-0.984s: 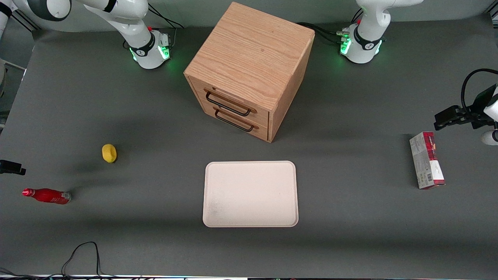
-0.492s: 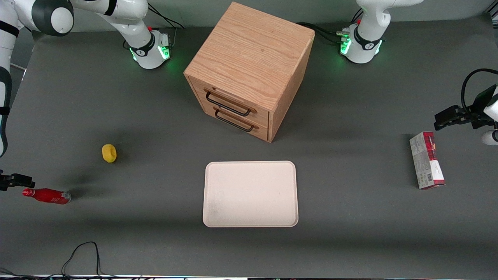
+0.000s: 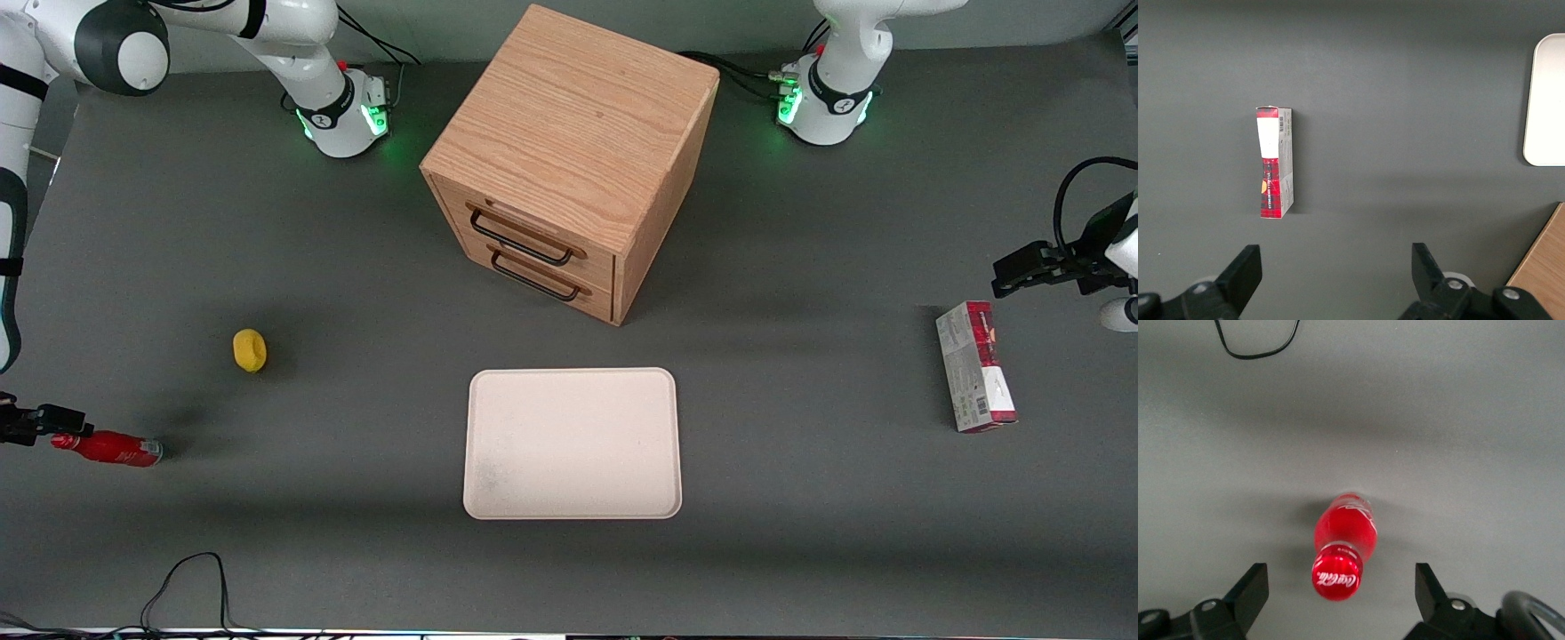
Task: Place coke bottle on tray
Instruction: 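Close the right gripper around the bottle's cap end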
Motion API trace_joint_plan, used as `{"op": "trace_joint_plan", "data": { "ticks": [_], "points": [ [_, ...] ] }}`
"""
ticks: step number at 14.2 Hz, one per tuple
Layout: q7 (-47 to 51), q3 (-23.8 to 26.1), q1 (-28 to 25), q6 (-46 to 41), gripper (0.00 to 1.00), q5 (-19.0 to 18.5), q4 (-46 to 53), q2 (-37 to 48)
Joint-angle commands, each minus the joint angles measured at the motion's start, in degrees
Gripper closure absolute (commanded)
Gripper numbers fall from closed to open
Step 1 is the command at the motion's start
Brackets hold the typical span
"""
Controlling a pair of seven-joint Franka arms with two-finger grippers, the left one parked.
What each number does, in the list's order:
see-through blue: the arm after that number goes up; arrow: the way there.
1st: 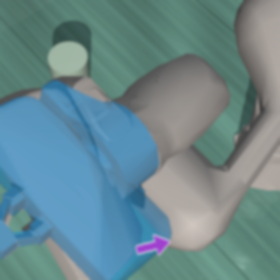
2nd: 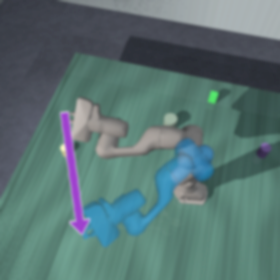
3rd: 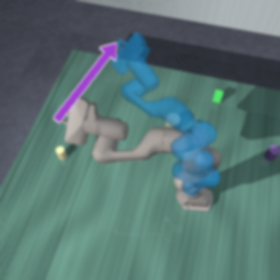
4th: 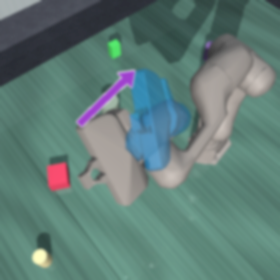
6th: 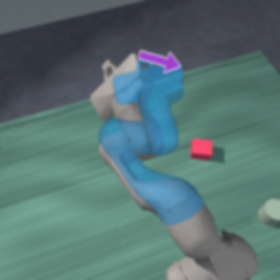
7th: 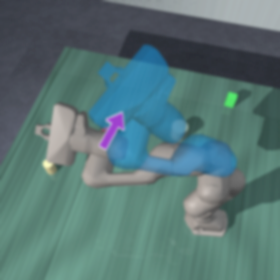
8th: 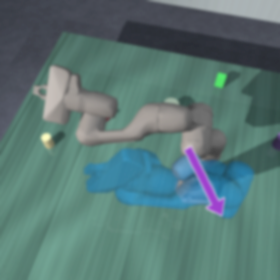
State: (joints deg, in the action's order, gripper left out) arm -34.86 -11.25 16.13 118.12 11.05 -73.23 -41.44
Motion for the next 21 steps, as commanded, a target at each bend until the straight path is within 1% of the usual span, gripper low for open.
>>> {"op": "trace_joint_plan", "data": {
  "ticks": [1, 2, 3, 4, 5, 6, 7, 8, 12, 13, 14, 15, 16, 17, 20, 21],
  "points": [
    [-1.97, 0.87, 0.92, 1.14, 0.09, 1.43, 1.95, -2.15],
    [-1.80, 0.88, 0.84, 1.24, 0.09, 1.43, 1.86, -2.33],
    [-1.88, 0.88, 0.83, 1.24, 0.12, 1.43, 1.86, -2.42],
    [-1.97, 0.96, 0.75, 1.24, 0.23, 1.43, 1.77, -2.51],
    [-1.80, 0.96, 0.75, 1.24, 0.40, 1.43, 1.60, -2.68],
    [-1.45, 0.96, 0.66, 1.24, 0.63, 1.35, 1.60, -2.59],
    [-1.36, 0.96, 0.57, 1.24, 0.87, 1.26, 1.60, -2.59],
    [-1.70, 0.88, 0.57, 1.24, 1.00, 1.08, 1.77, -2.51],
    [-0.30, 0.88, -0.30, 0.98, 1.00, 0.82, 2.12, -1.37],
    [1.27, 0.79, -1.09, 0.28, 1.00, 0.56, 2.30, -0.67],
    [4.24, 0.79, -2.32, -0.60, 1.00, -0.40, 2.13, 1.08],
    [8.71, 0.79, -3.90, -2.96, 1.00, -3.46, 2.21, 3.10],
    [14.15, 0.79, -4.96, -6.90, 1.00, -7.05, 2.91, 4.51],
    [19.16, 0.87, -6.62, -11.55, 1.00, -8.92, 5.87, 5.40],
    [35.15, 1.40, -11.54, -27.28, 1.00, -9.03, 14.23, 7.94],
    [39.91, 2.88, -12.78, -31.24, 1.00, -9.11, 15.65, 9.35]
  ]
}}
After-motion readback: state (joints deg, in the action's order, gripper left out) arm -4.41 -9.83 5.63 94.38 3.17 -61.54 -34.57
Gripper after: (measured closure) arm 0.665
